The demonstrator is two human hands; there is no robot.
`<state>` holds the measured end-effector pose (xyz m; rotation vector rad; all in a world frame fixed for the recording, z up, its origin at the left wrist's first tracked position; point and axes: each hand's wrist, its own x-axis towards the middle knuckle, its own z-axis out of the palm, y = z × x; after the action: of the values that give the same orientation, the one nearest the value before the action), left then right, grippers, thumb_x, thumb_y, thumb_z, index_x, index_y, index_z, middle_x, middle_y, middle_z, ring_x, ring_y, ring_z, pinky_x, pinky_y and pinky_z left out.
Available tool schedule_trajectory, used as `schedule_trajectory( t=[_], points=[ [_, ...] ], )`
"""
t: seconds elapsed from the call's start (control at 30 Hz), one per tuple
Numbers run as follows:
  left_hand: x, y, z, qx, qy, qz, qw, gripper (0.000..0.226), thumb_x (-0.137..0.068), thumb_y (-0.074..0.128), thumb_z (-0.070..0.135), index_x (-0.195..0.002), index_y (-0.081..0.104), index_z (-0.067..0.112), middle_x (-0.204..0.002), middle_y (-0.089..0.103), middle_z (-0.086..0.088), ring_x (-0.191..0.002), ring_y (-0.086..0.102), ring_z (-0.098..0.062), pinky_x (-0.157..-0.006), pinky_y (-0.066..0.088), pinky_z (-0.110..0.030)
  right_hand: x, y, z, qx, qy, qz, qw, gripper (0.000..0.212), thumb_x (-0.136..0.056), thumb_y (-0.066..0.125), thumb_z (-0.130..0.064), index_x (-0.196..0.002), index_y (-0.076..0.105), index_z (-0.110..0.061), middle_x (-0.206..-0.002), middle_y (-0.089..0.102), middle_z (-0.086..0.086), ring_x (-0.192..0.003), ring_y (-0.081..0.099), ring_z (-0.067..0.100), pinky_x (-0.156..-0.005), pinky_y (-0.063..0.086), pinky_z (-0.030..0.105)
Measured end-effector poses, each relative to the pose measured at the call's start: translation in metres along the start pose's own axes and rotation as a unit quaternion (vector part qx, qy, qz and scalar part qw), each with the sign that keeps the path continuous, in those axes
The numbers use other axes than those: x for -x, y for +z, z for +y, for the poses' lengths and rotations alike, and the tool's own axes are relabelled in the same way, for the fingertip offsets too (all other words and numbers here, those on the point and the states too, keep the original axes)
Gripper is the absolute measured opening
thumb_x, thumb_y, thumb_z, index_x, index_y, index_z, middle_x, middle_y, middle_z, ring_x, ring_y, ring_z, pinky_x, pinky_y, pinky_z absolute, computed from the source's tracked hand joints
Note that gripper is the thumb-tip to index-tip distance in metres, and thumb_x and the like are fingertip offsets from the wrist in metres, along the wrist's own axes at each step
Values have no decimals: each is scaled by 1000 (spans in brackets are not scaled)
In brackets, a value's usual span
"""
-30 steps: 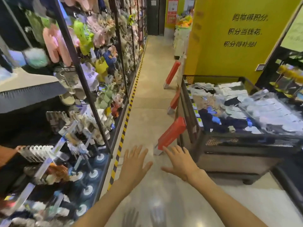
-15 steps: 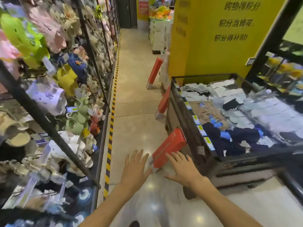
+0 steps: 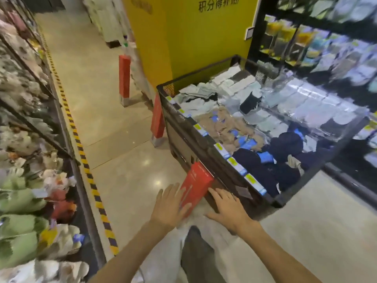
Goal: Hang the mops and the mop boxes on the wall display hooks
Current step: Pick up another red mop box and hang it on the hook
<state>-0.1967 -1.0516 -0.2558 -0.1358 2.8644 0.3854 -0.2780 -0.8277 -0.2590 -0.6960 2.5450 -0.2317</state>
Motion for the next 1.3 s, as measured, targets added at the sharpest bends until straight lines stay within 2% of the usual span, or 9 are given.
schedule_trajectory(
  t=[0.07,0.13,0.4,0.57,0.8,0.93,1.0,1.13,1.3],
  points=[
    [-35,2,-15,-6,-11,-51,999,68,-95,32,69,-147,49,27,-145,64,-4,-130,65,-26,-105,52,-50,-34,8,8,-27,32,0,999,110,-76,29,-92,-168,18,-31,-167,33,0,-155,32,22,-124,32,41],
    [-65,4,-24,6,-6,-72,997,83,-90,20,74,-157,40,28,-160,47,-4,-145,49,-28,-117,39,-51,-64,15,13,-68,62,-14,996,100,-86,46,-85,-167,22,-31,-165,36,-1,-154,35,22,-122,35,42],
    [-190,33,-76,45,4,-191,981,74,-105,41,63,-166,19,28,-174,19,-1,-159,22,-23,-128,19,-38,-136,41,30,-263,156,0,952,128,-59,26,-112,-160,38,-34,-157,49,-9,-145,48,16,-118,40,35],
    [-274,66,-98,94,26,-232,968,69,-101,58,53,-159,36,22,-164,39,0,-148,41,-22,-118,30,-26,-172,80,38,-323,225,-48,918,93,-92,57,-75,-167,21,-31,-170,32,-5,-156,32,17,-124,30,36],
    [-371,162,-150,162,34,-285,944,111,-73,72,77,-161,31,22,-156,40,4,-143,41,-16,-122,32,-33,-235,146,52,-390,278,-7,878,92,-94,66,-63,-167,18,-35,-170,31,-9,-155,33,15,-121,30,30],
    [-406,202,-171,214,48,-333,917,95,-82,89,33,-155,28,30,-141,44,15,-127,46,8,-113,38,-15,-266,182,57,-432,315,22,845,95,-93,67,-65,-166,13,-40,-172,27,-12,-158,30,16,-124,30,37],
    [-423,219,-180,229,53,-361,902,102,-81,91,26,-157,23,32,-144,44,18,-134,47,9,-112,39,-16,-278,198,59,-452,339,23,825,100,-89,69,-68,-166,12,-40,-172,26,-12,-158,30,17,-125,30,40],
    [-454,248,-194,237,74,-390,887,131,-61,91,66,-166,17,36,-163,41,8,-150,39,-19,-124,34,-46,-291,227,63,-507,358,64,781,106,-77,75,-76,-162,19,-47,-168,36,-16,-155,36,13,-122,37,44],
    [-476,265,-187,225,101,-438,864,110,-74,95,33,-161,28,37,-143,59,9,-137,52,-20,-112,47,-44,-310,235,62,-597,344,102,717,106,-73,88,-58,-156,23,-50,-154,47,-23,-138,45,-5,-108,40,22]
  ],
)
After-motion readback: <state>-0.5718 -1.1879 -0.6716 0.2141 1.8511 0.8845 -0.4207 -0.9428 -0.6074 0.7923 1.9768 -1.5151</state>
